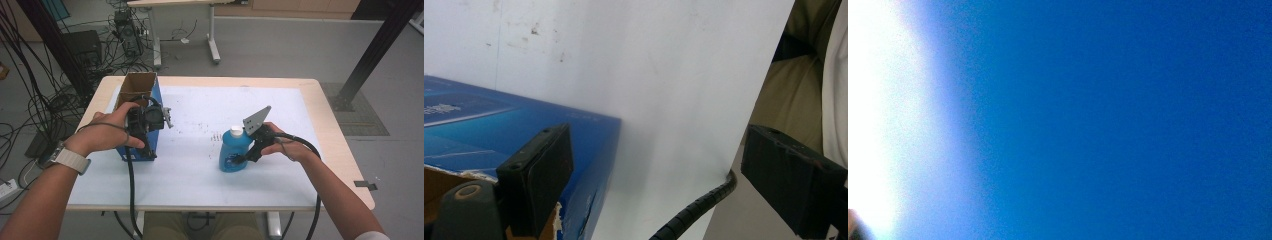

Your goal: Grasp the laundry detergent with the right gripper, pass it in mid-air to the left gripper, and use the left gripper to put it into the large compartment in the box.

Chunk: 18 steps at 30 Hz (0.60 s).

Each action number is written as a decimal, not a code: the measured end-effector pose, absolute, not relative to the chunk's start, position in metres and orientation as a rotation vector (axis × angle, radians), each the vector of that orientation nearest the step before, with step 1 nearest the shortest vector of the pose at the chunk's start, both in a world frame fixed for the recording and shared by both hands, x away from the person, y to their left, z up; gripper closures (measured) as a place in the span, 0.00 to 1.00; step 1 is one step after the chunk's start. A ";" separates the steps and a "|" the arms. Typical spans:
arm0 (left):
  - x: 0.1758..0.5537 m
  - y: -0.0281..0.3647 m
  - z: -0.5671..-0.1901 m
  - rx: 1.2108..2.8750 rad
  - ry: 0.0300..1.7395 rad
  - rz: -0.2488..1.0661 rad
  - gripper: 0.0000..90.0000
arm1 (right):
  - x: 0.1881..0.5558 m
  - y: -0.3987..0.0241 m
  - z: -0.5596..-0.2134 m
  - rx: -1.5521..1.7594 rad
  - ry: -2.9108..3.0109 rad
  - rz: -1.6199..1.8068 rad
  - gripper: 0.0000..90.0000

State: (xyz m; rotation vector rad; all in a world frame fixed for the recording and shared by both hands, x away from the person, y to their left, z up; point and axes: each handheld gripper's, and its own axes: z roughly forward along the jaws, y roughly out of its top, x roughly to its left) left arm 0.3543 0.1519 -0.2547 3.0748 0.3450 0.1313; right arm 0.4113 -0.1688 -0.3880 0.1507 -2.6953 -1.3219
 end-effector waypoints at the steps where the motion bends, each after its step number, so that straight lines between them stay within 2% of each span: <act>1: 0.354 0.152 -0.255 3.078 0.345 0.128 0.16 | 0.411 -0.169 -0.388 0.152 -2.696 -1.323 0.37; 18: 0.354 0.153 -0.256 3.074 0.354 0.132 0.16 | 0.412 -0.167 -0.390 0.154 -2.678 -1.348 0.40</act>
